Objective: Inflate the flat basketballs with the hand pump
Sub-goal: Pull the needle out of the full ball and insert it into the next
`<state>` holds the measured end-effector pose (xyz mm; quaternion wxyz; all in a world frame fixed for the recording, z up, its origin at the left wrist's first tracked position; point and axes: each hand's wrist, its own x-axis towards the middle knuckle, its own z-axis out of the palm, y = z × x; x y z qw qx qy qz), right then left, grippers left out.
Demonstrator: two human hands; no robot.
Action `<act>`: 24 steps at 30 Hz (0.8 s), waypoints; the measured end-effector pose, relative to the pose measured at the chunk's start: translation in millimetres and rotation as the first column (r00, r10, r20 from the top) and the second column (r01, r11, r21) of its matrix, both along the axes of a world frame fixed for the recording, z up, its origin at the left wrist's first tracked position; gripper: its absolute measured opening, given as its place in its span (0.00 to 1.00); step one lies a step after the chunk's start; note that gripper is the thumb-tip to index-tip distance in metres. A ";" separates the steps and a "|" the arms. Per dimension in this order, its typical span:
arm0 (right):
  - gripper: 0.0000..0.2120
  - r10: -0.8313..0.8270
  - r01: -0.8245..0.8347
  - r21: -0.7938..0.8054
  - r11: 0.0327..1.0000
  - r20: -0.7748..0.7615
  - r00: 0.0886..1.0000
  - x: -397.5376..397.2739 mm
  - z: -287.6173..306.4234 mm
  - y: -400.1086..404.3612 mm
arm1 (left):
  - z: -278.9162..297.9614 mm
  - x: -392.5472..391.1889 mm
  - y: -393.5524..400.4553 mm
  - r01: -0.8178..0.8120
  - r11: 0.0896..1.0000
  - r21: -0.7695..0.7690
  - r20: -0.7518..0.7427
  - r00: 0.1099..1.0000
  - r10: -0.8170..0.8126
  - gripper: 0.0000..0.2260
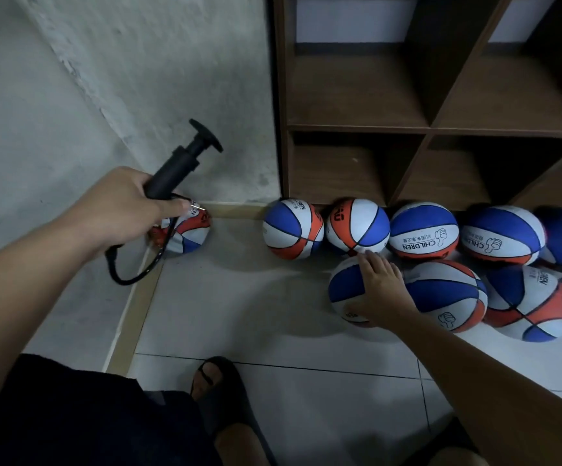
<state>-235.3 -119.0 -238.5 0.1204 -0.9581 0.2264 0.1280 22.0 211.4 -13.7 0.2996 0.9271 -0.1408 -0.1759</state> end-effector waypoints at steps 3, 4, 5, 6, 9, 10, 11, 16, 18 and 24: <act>0.56 -0.012 0.013 0.045 0.999 -0.029 1.000 3.1 8.3 0.1 | -10.1 10.1 14.6 0.002 0.997 0.081 -0.009 1.000 -0.001 0.15; 0.57 -0.029 0.032 0.070 0.997 -0.036 0.999 5.3 11.0 0.9 | -12.2 13.1 18.0 0.001 0.995 0.101 -0.014 1.000 0.001 0.14; 0.57 -0.049 0.052 0.092 0.994 -0.034 0.998 8.9 13.7 3.3 | -13.4 16.8 21.0 -0.005 0.994 0.107 -0.017 1.000 0.007 0.14; 0.56 -0.070 0.071 0.104 0.992 -0.014 0.997 14.9 19.3 9.0 | -13.5 20.8 23.3 -0.019 0.994 0.106 -0.014 1.000 0.020 0.14; 0.42 -0.145 0.102 0.197 0.975 0.218 0.965 47.2 40.1 39.9 | -10.8 37.9 29.2 -0.068 0.992 0.105 0.022 0.998 0.066 0.14; 0.37 -0.135 0.067 0.222 0.973 0.308 0.942 63.0 49.1 55.1 | -9.8 44.0 31.4 -0.076 0.991 0.109 0.042 0.997 0.072 0.15; 0.33 -0.105 0.014 0.240 0.971 0.372 0.922 80.9 57.8 70.6 | -8.9 49.9 33.3 -0.082 0.990 0.113 0.063 0.995 0.075 0.15; 0.33 0.191 -0.263 0.300 0.917 0.249 0.949 176.9 61.3 131.4 | -5.4 68.9 44.7 -0.165 0.978 0.125 0.104 0.983 0.153 0.13; 0.34 0.275 -0.333 0.284 0.899 0.225 0.935 215.1 50.1 148.6 | -5.5 72.8 53.7 -0.210 0.967 0.142 0.121 0.974 0.194 0.13; 0.36 0.293 -0.363 0.403 0.840 0.226 0.929 340.1 5.5 191.6 | -5.8 83.2 78.0 -0.287 0.949 0.129 0.121 0.955 0.272 0.14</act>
